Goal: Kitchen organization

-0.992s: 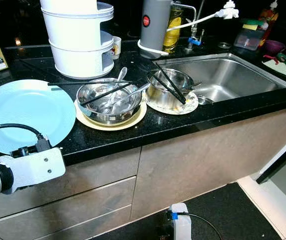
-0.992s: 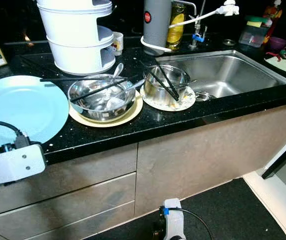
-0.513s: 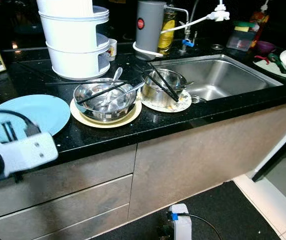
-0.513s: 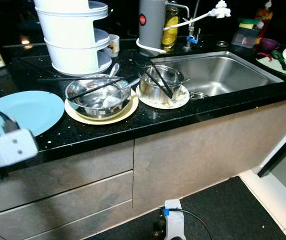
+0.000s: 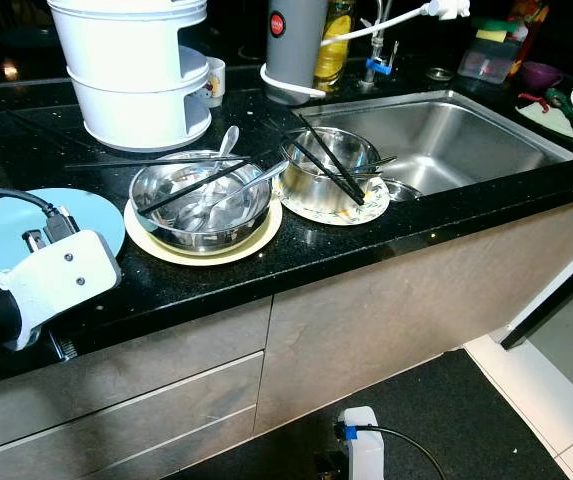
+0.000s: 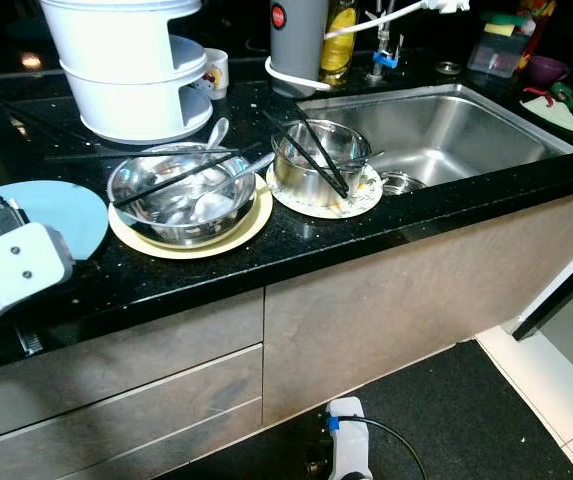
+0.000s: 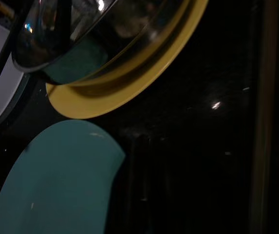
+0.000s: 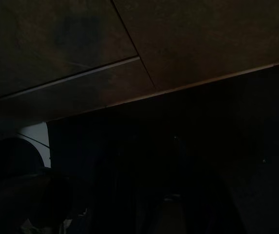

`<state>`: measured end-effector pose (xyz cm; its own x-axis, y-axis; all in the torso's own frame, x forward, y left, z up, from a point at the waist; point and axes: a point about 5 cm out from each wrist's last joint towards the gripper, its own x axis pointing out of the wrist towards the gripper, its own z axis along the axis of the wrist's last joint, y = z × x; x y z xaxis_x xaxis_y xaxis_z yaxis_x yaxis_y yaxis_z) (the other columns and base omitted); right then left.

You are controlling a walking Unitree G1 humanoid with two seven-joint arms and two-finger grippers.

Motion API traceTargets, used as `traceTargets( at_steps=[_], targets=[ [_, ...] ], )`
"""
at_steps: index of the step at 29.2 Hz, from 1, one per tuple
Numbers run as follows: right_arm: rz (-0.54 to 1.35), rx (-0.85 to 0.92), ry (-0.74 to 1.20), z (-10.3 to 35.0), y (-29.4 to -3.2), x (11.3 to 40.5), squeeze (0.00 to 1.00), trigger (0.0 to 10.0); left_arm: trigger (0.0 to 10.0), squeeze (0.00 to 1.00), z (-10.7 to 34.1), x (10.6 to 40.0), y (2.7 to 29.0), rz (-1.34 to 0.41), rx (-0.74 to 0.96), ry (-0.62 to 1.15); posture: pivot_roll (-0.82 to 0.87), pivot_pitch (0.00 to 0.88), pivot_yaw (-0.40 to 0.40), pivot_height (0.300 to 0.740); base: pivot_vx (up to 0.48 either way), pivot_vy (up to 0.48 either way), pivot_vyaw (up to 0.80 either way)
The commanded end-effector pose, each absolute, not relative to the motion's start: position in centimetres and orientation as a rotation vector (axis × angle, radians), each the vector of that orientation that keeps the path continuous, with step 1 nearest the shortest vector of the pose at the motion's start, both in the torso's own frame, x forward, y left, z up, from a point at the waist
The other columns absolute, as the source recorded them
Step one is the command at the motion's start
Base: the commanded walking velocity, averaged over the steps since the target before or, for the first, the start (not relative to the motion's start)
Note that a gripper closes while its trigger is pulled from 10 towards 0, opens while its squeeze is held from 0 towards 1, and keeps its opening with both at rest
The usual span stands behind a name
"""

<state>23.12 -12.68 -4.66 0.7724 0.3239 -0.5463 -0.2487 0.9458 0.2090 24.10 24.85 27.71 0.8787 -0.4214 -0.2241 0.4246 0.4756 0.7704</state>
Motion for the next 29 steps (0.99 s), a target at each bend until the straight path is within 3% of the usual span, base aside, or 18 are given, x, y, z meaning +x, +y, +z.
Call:
traceTargets(
  at_steps=[1,2,3,15,16,18,19,20,29],
  targets=[
    [0.309,0.125,0.639,-5.1,-12.9,22.5,0.00,10.0,3.6,0.00,28.2,24.1,25.7,-0.467,0.984,0.029,0.01,0.157,-0.072,0.740,0.000,0.000,0.00],
    [0.309,0.125,0.639,-5.1,-12.9,22.5,0.00,10.0,3.6,0.00,28.2,24.1,25.7,-0.467,0.984,0.029,0.01,0.157,-0.072,0.740,0.000,0.000,0.00],
    [0.308,0.125,0.639,-5.1,-12.9,22.4,0.00,10.0,0.0,0.00,28.4,24.1,26.0,-0.453,0.984,0.033,0.01,0.157,-0.072,0.740,0.000,0.000,0.00],
    [0.309,0.127,0.640,-5.2,-12.9,22.4,0.00,10.0,0.0,0.00,29.6,23.9,25.6,-0.482,0.904,0.019,0.01,0.161,-0.074,0.740,0.000,0.000,0.00],
    [0.309,0.127,0.639,-5.1,-12.8,22.4,0.00,10.0,1.3,0.00,30.0,23.6,25.7,-0.511,0.909,0.045,0.01,0.165,-0.076,0.740,0.000,0.000,0.00],
    [0.309,0.128,0.639,-5.1,-12.8,22.4,0.00,10.0,1.3,0.00,30.1,23.5,25.8,-0.523,0.914,0.058,0.01,0.165,-0.076,0.740,0.000,0.000,0.00],
    [0.309,0.128,0.640,-5.2,-12.8,22.4,0.00,10.0,10.0,0.73,30.3,23.3,26.0,-0.516,0.931,0.065,0.01,0.166,-0.076,0.740,0.000,0.000,0.00],
    [0.310,0.128,0.643,-5.2,-12.8,22.3,0.00,10.0,10.0,1.00,30.6,23.1,26.6,-0.508,0.953,0.093,0.01,0.166,-0.076,0.740,0.000,0.000,0.00],
    [0.315,0.129,0.645,-5.2,-12.6,22.4,0.00,10.0,10.0,1.00,30.5,22.3,26.2,-0.593,0.889,0.153,0.03,0.164,-0.081,0.740,0.000,0.000,0.00]
  ],
)
